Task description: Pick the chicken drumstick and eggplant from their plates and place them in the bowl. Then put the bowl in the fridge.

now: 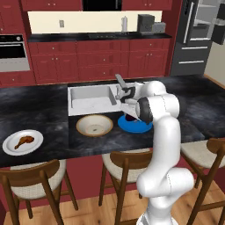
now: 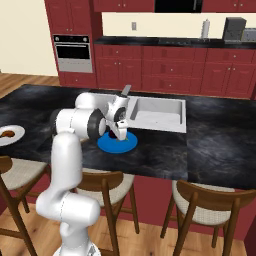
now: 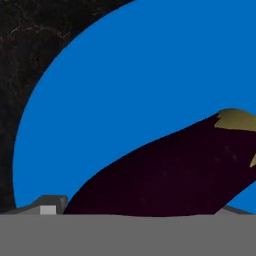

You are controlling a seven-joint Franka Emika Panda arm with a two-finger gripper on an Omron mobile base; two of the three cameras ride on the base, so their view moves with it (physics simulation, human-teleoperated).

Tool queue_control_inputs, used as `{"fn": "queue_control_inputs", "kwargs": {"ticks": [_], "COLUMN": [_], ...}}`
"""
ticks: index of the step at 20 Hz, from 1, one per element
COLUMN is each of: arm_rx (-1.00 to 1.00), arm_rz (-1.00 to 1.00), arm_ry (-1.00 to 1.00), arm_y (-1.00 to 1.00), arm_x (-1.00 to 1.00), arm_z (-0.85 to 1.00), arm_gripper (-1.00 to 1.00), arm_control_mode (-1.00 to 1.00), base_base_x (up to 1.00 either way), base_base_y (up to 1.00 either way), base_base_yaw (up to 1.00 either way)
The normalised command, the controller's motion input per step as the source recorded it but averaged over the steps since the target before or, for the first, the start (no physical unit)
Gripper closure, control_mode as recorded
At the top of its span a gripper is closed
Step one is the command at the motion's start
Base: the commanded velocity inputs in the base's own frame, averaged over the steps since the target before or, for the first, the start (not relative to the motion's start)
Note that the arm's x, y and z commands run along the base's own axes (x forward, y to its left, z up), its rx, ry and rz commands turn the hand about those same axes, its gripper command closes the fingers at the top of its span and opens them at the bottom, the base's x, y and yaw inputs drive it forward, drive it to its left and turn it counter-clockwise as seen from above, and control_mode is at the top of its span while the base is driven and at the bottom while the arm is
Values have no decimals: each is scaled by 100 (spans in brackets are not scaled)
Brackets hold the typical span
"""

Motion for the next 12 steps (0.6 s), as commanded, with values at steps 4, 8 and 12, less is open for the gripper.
{"fn": "queue_control_inputs", "kwargs": {"ticks": [4,8,12], "arm_rx": [0,1,1], "arm_rz": [-1,0,0], "arm_ry": [7,7,0], "arm_y": [-3,0,8], "arm_x": [-36,-58,-58], "arm_z": [-2,11,32], "arm_gripper": [100,100,100], "arm_control_mode": [-100,-100,-100], "base_base_x": [0,0,0], "base_base_y": [0,0,0], "base_base_yaw": [0,0,0]}}
